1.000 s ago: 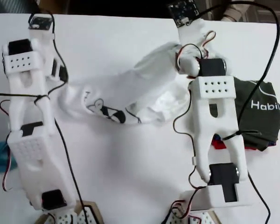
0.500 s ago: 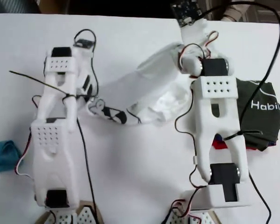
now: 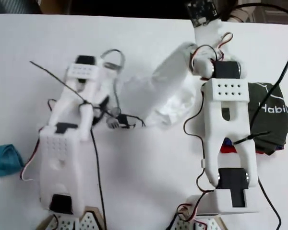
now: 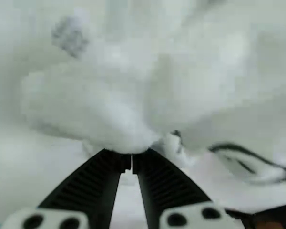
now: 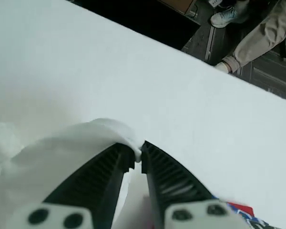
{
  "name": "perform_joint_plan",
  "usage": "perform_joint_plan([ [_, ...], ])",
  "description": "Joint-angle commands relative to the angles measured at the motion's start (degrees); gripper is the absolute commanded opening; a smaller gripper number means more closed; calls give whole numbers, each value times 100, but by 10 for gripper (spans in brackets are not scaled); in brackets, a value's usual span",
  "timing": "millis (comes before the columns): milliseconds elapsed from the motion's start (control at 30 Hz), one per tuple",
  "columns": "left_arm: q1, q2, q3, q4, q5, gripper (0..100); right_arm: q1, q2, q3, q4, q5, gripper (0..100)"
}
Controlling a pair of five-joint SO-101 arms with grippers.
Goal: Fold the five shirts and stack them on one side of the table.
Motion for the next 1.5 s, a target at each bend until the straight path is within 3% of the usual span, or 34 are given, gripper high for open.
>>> perform_joint_plan([
  [0, 290, -1662, 1174, 105, -369, 24, -40, -426, 352, -84, -26, 22],
  [200, -202, -3297, 2422, 88, -1037, 25, 31, -804, 941, 84, -26, 22],
  [467, -1442, -4246, 2589, -554, -1196, 28, 180, -2009, 1873, 154, 18, 22],
  [733, -1468, -4229, 2712, -1029, -1187, 249, 215, -2123, 2057, -242, 26, 22],
  [933, -1591, -4132, 2738, -1389, -1178, 220, 207, -2114, 2277, -567, 26, 22],
  [1000, -1591, -3974, 2545, -2040, -958, 211, 198, -2114, 2330, -620, 26, 22],
  [1100, -1582, -3376, 2325, -3112, -70, 212, 180, -2114, 2338, -620, 26, 22],
  [1200, -1582, -2462, 1938, -3719, 554, 213, 180, -2114, 2338, -620, 26, 22],
  [1333, -1512, -1204, 1042, -3534, 1020, 212, 180, -2114, 2338, -611, 26, 22],
  [1467, -1275, -264, 418, -2690, 712, 211, 180, -2114, 2338, -611, 26, 22],
])
